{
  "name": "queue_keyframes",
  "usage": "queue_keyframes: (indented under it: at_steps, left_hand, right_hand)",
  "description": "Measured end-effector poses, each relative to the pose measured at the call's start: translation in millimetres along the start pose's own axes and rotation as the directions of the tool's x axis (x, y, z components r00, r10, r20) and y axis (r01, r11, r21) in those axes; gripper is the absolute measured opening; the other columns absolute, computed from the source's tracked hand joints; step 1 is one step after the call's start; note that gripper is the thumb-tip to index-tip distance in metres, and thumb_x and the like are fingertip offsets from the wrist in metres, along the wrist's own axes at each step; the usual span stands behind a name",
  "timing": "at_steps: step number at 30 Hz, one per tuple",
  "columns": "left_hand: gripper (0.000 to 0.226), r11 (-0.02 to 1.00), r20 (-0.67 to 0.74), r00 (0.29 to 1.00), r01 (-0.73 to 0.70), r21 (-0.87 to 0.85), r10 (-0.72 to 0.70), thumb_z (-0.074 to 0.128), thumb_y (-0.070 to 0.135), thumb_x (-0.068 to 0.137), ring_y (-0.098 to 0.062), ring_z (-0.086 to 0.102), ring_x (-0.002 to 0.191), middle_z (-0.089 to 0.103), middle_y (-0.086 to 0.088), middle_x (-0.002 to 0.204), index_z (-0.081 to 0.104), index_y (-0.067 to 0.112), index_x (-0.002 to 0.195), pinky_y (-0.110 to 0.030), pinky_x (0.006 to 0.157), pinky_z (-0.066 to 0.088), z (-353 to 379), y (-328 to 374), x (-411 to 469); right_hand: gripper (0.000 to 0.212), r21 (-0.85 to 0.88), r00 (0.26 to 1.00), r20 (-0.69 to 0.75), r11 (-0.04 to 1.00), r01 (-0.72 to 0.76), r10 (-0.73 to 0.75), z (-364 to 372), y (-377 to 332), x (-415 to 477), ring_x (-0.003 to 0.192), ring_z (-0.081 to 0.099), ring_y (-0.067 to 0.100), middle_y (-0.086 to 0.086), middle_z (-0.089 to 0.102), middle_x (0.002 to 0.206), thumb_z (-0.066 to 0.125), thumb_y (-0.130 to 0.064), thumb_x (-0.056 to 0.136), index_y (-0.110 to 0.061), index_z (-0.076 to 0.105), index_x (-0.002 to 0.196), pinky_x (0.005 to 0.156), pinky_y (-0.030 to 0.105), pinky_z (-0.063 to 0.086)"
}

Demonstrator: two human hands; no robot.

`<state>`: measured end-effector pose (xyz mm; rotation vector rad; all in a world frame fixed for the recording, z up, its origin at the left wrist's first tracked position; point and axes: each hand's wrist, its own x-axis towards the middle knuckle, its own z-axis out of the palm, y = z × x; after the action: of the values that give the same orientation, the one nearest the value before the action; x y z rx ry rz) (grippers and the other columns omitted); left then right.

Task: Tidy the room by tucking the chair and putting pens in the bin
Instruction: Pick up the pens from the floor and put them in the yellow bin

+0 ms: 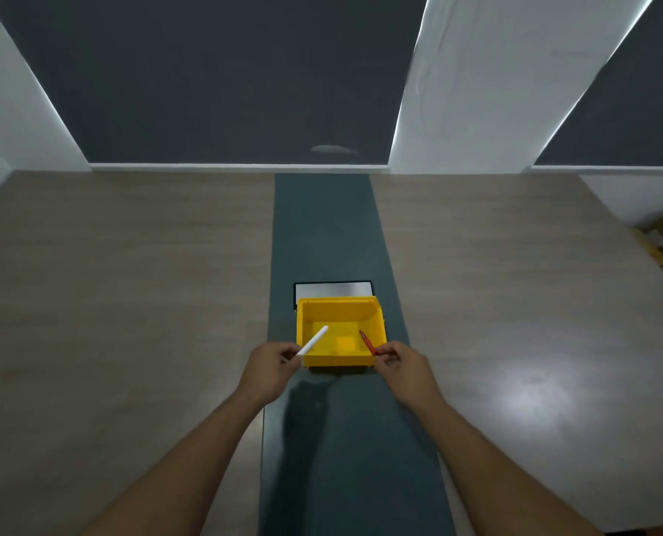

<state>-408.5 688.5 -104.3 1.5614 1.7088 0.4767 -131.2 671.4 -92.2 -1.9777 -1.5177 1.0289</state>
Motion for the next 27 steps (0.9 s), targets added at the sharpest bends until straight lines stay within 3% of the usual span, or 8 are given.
queue_keyframes:
  at_steps: [3,9,15,20,25,27]
  left_hand:
    - [0.022,0.993,0.026,0.999,-0.043,0.108,0.041,0.069,0.024,0.104,-0.015,0.062,0.088,0.069,-0.001,0.102,0.081,0.015,0.120,-0.021,0.069,0.043,-1.8,4.6,28.0]
    - [0.023,0.971,0.137,0.988,-0.097,0.217,0.069,0.066,0.022,0.104,-0.017,0.061,0.096,0.071,-0.008,0.116,0.081,0.015,0.120,-0.027,0.079,0.041,18.2,14.4,80.9]
    - [0.026,0.913,0.275,0.960,-0.151,0.379,0.044,0.062,0.019,0.106,-0.027,0.067,0.109,0.069,-0.008,0.121,0.081,0.021,0.123,-0.039,0.094,0.059,56.6,21.3,125.8]
    - [0.035,0.817,0.386,0.922,-0.191,0.544,-0.041,0.071,0.011,0.099,-0.031,0.063,0.122,0.063,-0.011,0.132,0.072,0.018,0.134,-0.041,0.103,0.058,89.4,16.9,147.6]
    - [0.029,0.829,0.400,0.914,-0.170,0.533,-0.070,0.065,0.010,0.102,-0.030,0.066,0.119,0.065,-0.012,0.129,0.073,0.015,0.130,-0.039,0.100,0.058,105.1,8.0,160.6]
    - [0.029,0.852,0.401,0.914,-0.158,0.499,-0.065,0.063,0.012,0.104,-0.029,0.066,0.118,0.066,-0.012,0.130,0.072,0.016,0.131,-0.039,0.101,0.057,106.2,6.7,160.3]
  right_hand:
    - [0.016,-0.087,0.999,0.010,0.995,0.040,-0.039,-5.1,1.2,31.2,0.090,0.066,0.020,0.001,0.069,0.100,0.065,-0.019,0.101,-0.014,0.075,0.112,0.074,0.028,0.050]
    - [0.022,-0.166,0.995,0.100,0.986,0.025,-0.008,-7.6,9.5,96.2,0.099,0.066,0.019,0.002,0.072,0.106,0.066,-0.018,0.101,-0.010,0.077,0.118,0.085,0.030,0.050]
    - [0.023,-0.237,0.962,0.257,0.971,-0.033,0.095,15.2,31.6,151.7,0.109,0.071,0.022,0.002,0.077,0.119,0.069,-0.030,0.100,-0.021,0.080,0.117,0.089,0.033,0.055]
    - [0.027,-0.299,0.932,0.337,0.954,-0.031,0.136,45.0,48.9,175.4,0.104,0.067,0.023,0.005,0.074,0.126,0.059,-0.027,0.106,-0.020,0.077,0.125,0.075,0.022,0.045]
    - [0.033,-0.298,0.908,0.393,0.954,-0.021,0.143,60.1,53.6,181.9,0.118,0.067,0.028,0.008,0.071,0.135,0.051,-0.018,0.109,-0.020,0.073,0.133,0.103,0.034,0.053]
    - [0.033,-0.314,0.911,0.389,0.949,-0.007,0.136,60.2,52.4,181.0,0.121,0.066,0.030,0.008,0.069,0.138,0.054,-0.014,0.108,-0.020,0.072,0.135,0.107,0.038,0.053]
